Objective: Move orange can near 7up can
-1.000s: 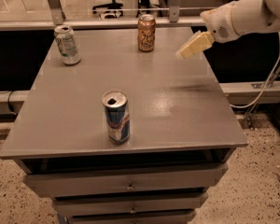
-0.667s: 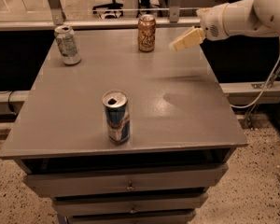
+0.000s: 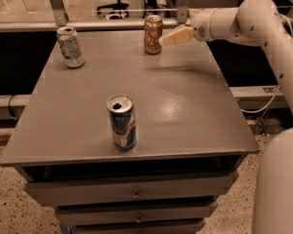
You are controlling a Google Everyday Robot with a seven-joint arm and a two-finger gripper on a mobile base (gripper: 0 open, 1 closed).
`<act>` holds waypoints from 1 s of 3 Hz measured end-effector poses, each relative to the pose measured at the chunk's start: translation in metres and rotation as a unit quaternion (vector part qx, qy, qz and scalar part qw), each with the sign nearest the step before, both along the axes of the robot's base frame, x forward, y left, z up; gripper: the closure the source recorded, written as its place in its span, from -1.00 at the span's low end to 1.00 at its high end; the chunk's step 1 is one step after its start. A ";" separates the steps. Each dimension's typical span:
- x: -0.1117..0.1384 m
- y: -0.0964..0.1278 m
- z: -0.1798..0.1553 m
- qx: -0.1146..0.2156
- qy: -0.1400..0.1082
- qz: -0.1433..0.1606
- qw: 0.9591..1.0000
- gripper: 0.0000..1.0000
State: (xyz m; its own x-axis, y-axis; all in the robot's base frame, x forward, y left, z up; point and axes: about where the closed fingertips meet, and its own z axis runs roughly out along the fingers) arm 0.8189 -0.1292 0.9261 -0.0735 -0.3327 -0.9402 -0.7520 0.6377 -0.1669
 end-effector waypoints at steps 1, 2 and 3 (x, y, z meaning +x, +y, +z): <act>0.020 0.024 -0.007 0.023 0.002 0.009 1.000 -1.00; 0.039 0.054 -0.018 0.042 0.017 0.024 0.999 -0.94; 0.047 0.071 -0.023 0.054 0.025 0.032 0.998 -0.32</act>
Offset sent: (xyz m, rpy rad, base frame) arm 0.0580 0.0698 -0.0187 0.1097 0.0501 0.0646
